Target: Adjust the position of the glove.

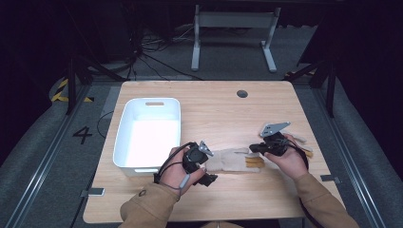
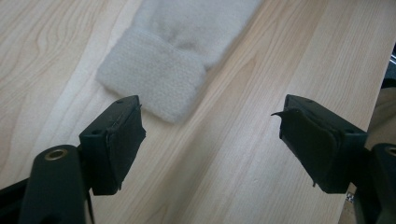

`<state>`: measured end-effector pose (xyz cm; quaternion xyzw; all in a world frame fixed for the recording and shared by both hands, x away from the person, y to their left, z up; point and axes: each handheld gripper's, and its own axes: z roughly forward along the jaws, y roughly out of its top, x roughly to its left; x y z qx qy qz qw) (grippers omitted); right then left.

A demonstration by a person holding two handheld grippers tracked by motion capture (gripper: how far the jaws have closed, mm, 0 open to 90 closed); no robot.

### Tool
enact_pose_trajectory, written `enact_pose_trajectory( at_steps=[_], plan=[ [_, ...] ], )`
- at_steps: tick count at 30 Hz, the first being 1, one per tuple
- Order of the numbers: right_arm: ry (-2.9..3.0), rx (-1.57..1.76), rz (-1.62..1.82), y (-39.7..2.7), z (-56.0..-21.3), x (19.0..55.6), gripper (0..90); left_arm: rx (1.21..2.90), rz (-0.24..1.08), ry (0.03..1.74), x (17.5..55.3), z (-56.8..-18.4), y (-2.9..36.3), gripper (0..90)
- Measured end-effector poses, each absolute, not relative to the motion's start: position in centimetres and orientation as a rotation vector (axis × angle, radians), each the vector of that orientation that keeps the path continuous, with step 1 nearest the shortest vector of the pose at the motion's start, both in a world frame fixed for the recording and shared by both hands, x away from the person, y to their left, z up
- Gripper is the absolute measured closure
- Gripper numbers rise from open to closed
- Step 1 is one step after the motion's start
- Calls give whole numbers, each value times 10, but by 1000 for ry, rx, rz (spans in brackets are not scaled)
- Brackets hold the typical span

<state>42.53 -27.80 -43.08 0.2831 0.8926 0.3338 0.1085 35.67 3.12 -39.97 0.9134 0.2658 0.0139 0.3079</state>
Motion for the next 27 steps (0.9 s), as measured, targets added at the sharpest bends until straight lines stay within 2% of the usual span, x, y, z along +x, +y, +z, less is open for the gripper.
enact_pose_trajectory(
  at_steps=[2, 3, 4, 8, 14, 27],
  plan=[
    [2613, 835, 1000, -279, -430, 424, 846, 2411, 43, 702, 357, -397, 32, 223],
    [2587, 851, 1031, -281, -428, 423, 800, 2406, 45, 703, 357, -396, 33, 222],
    [2539, 863, 1092, -284, -426, 420, 715, 2401, 46, 708, 358, -394, 35, 221],
    [2468, 858, 1127, -292, -421, 412, 603, 2395, 57, 708, 361, -388, 38, 221],
    [2385, 916, 1130, -311, -417, 406, 560, 2391, 78, 694, 365, -379, 39, 218],
    [2316, 1044, 1114, -340, -417, 407, 526, 2367, 105, 702, 370, -372, 44, 207]
  ],
)
